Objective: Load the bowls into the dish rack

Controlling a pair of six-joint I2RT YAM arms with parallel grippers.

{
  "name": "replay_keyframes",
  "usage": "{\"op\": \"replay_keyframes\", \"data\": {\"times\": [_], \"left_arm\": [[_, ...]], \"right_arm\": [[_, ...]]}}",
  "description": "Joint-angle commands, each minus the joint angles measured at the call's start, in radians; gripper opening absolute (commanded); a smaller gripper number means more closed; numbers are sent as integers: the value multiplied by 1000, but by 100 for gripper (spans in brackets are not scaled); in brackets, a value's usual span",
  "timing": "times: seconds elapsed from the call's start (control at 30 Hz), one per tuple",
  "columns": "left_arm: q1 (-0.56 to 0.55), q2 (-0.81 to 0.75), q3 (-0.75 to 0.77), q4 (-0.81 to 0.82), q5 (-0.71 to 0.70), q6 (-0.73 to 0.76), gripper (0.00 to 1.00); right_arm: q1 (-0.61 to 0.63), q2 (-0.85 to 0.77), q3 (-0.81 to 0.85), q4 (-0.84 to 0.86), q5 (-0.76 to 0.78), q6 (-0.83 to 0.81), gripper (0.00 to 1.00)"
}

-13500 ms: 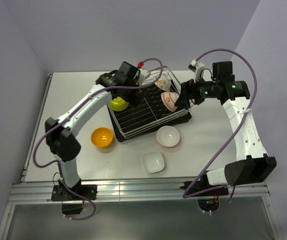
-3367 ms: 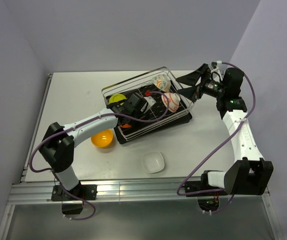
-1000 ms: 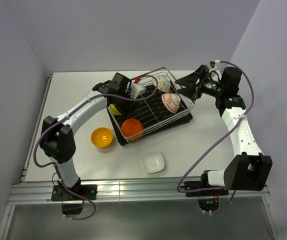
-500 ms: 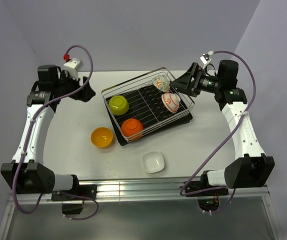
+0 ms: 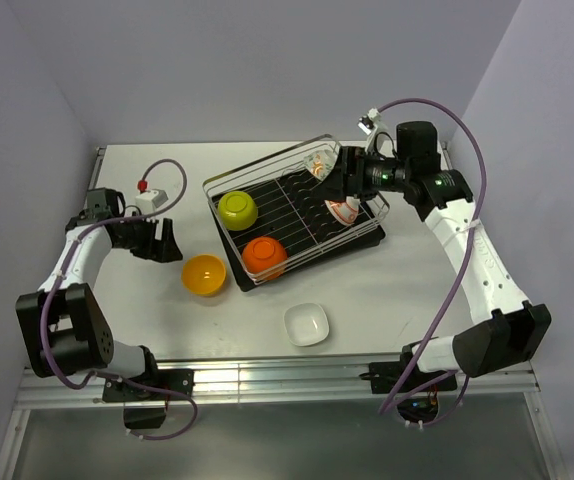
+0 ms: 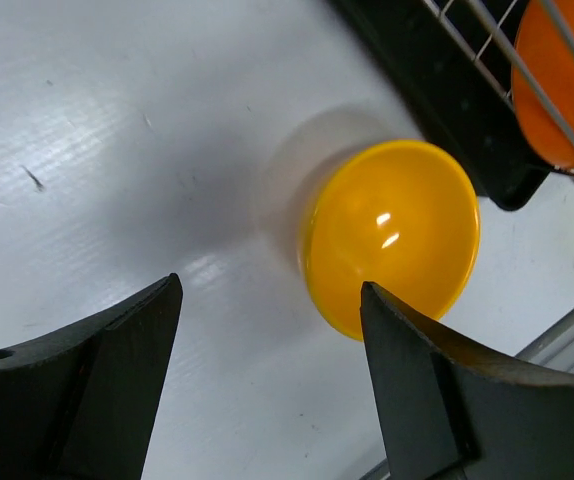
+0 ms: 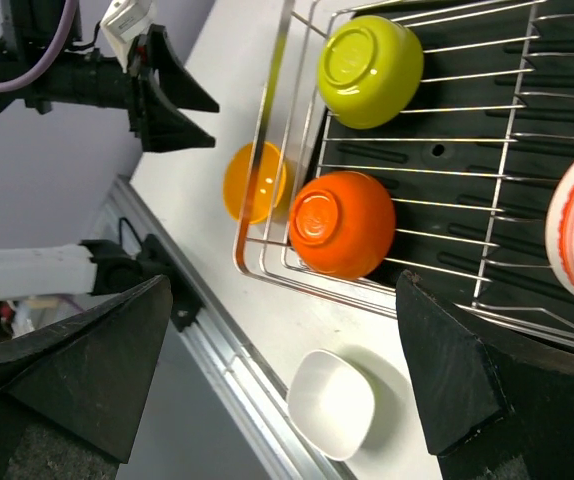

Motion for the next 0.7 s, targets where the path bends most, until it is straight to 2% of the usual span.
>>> {"op": "replay_keyframes", "data": {"times": [0.0, 0.33, 0.53, 0.67], "left_arm": [[-17, -25, -38, 72, 42, 34, 77], [-113, 15, -123, 201, -38, -29, 72], [-146, 66, -150, 244, -96, -52, 62], [-146, 78, -173, 247, -115, -50, 52]], "right_arm": [[19, 6, 35, -22, 71, -73, 100], [31, 18, 21, -27, 97, -90, 100], [32, 17, 15, -30, 98, -97, 100], [31, 17, 12, -31, 100, -97, 100]]}}
